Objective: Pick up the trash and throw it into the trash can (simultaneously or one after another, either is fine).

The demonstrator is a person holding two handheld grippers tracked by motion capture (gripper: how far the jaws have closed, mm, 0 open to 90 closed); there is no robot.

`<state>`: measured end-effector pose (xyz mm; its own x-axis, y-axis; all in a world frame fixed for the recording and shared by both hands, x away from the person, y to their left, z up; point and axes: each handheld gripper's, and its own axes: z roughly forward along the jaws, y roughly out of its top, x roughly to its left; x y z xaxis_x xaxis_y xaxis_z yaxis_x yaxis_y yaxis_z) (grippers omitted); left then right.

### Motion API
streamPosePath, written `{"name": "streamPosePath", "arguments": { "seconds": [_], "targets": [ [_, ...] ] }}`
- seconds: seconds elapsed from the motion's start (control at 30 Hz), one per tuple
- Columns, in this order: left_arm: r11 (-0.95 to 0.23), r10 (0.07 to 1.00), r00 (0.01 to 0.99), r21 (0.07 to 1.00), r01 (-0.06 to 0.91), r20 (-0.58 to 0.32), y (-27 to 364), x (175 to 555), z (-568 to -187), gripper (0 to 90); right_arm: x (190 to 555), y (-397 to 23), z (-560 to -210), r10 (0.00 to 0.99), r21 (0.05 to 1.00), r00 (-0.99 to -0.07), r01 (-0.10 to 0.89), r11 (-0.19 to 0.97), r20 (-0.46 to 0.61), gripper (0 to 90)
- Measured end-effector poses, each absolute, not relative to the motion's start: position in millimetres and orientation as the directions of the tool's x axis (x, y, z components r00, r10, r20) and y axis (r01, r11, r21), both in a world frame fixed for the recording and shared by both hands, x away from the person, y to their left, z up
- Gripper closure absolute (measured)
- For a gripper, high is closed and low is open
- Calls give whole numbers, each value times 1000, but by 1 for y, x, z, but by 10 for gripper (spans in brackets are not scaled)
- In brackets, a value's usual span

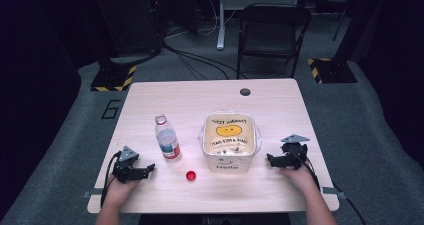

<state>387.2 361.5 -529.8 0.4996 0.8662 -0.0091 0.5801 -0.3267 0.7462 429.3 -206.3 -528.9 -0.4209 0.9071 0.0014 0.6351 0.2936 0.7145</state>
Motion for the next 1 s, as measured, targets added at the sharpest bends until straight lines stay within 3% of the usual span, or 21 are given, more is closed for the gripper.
{"name": "streamPosePath", "arguments": {
  "seconds": [0.13, 0.5, 1.0],
  "targets": [
    [-322, 872, 490, 740, 590, -11, 360, 387, -528, 181, 429, -206, -529, 908, 714, -420, 636, 292, 3, 0],
    [-305, 853, 514, 712, 633, -91, 358, 382, -519, 343, 430, -206, -529, 907, 719, -422, 631, 291, 4, 0],
    [-311, 830, 554, 769, 559, -67, 349, 373, -486, 312, 430, -206, -529, 907, 719, -420, 632, 289, 4, 0]
  ]
}}
